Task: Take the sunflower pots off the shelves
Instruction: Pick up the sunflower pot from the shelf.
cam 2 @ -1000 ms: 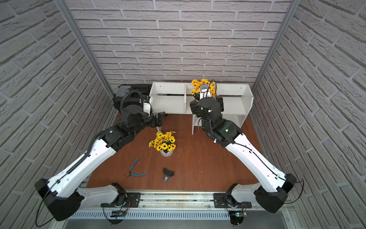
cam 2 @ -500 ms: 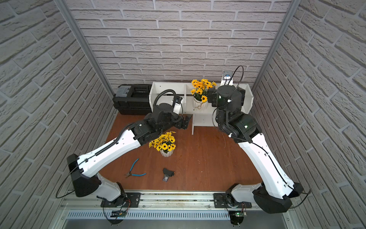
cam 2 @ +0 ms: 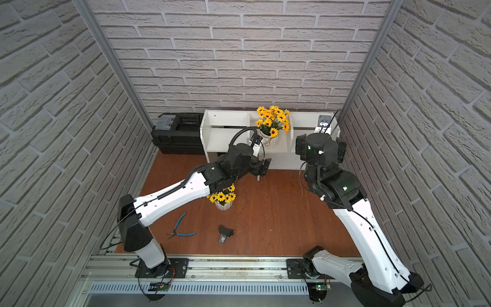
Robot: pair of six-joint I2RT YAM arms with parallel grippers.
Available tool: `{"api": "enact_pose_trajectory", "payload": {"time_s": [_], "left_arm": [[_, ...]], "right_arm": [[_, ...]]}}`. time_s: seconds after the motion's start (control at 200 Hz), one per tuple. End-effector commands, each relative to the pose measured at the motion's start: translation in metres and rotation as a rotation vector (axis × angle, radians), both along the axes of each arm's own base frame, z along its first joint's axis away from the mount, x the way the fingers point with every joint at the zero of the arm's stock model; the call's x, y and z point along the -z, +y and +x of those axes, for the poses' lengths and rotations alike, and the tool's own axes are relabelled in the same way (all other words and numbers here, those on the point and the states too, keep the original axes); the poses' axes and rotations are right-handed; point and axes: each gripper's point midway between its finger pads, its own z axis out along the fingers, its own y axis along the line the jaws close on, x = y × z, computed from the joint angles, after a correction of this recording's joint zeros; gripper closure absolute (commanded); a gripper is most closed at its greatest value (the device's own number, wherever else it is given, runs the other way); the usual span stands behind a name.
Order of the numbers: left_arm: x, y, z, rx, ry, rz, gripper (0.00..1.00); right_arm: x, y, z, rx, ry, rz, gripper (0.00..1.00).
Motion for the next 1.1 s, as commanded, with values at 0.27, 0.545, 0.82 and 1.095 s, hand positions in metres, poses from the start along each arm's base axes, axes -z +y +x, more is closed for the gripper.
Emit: {"api": "enact_pose_trajectory", "payload": {"time_s": [0.27, 0.545, 0.82, 1.095], "left_arm": [[-0.037, -0.045, 0.02, -0.082, -0.112, -0.187, 0.08], [-0.02, -0.046, 0.04, -0.214, -0.191, -0.173, 0.06], [-0.014, -0.051, 0.048, -0.277, -0.266, -0.202, 0.02], [-0.011, -0.06, 0.066, -0.31, -0.289, -0.204, 0.02]], "right_arm": [[0.032, 0.003, -0.007, -0.033, 0.034, 0.056, 0.0], [0.03, 0.004, -0.012, -0.067, 0.032, 0.044, 0.01], [0.034, 0.007, -0.015, -0.1, 0.037, 0.048, 0.0], [0.038, 0.012, -0.014, -0.132, 0.046, 0.058, 0.0]]}}
